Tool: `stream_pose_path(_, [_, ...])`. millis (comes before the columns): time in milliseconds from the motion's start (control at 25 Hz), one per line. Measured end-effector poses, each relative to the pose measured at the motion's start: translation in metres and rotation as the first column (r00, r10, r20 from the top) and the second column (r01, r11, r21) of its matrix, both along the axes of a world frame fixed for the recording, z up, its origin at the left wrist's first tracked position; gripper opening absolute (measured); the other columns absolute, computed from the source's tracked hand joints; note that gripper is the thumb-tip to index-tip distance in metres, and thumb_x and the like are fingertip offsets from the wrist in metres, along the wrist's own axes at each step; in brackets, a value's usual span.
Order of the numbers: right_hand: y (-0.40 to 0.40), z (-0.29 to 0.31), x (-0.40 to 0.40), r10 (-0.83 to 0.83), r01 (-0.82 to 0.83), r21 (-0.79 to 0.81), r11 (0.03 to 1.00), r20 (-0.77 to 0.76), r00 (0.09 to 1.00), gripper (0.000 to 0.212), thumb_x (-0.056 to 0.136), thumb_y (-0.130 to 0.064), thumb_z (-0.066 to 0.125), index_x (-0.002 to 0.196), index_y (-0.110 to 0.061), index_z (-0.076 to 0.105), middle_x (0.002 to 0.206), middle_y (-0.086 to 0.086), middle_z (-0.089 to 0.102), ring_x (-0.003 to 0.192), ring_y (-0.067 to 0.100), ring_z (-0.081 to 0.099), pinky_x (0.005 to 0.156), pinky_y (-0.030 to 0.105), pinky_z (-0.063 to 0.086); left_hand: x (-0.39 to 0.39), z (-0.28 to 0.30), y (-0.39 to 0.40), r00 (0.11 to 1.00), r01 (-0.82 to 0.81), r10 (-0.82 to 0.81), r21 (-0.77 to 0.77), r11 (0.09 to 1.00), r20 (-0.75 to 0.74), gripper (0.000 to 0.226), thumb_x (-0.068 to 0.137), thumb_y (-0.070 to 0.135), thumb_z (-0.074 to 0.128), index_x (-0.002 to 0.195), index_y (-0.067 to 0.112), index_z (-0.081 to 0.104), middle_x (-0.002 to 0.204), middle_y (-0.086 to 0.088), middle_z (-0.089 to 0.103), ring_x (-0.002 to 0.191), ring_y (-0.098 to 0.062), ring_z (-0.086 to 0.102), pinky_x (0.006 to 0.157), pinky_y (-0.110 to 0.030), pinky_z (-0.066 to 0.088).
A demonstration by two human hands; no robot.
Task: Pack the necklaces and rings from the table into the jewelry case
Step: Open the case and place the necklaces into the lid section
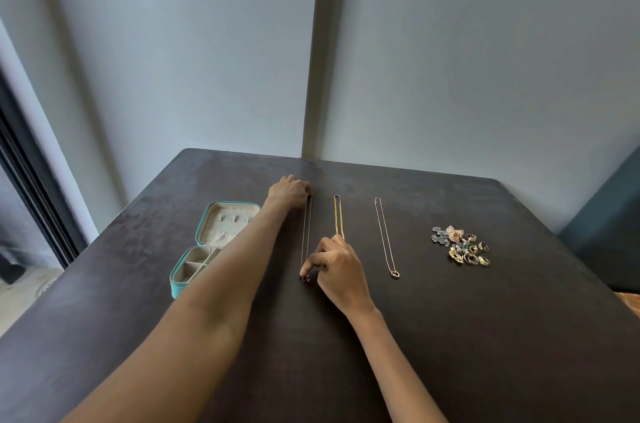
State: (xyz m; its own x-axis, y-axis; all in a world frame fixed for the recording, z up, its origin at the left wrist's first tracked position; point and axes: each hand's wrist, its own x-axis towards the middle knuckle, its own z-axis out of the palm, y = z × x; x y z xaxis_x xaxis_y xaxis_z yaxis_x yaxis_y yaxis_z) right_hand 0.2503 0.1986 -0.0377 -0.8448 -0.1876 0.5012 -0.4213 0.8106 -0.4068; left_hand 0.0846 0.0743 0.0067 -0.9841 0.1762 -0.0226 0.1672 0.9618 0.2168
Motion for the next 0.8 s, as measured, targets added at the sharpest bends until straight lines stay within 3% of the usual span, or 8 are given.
stream_pose_path(280, [-0.0011,0.0029,0.0036,-0.017,0.017,-0.001,1.000,-0.022,1.000,0.035,0.072,0.005,0.056,0.064,-0.025,0.073,0.064,-0.006,0.054,0.069,0.015,0.048,0.068,0.029,0.049,0.0021,0.0011,-0.0053,0.996,0.074,-0.071,-0.045,0.996,0.055,0.049,0.093,0.012,0.036,0.135,0.033,0.046,0.135,-0.011,0.040,0.133,-0.029,0.033,0.109,-0.043,0.035])
stream_pose_path(800, [0.0019,0.0033,0.0029,0.007,-0.008,-0.067,0.998,-0.008,1.000,0.041,0.072,0.006,0.048,0.065,-0.024,0.074,0.064,-0.004,0.055,0.071,0.015,0.047,0.065,0.023,0.041,0.0037,0.0055,-0.0040,0.992,0.085,-0.084,-0.008,0.996,0.093,0.051,0.089,0.007,0.039,0.132,0.033,0.051,0.137,-0.013,0.041,0.130,-0.033,0.037,0.110,-0.042,0.034])
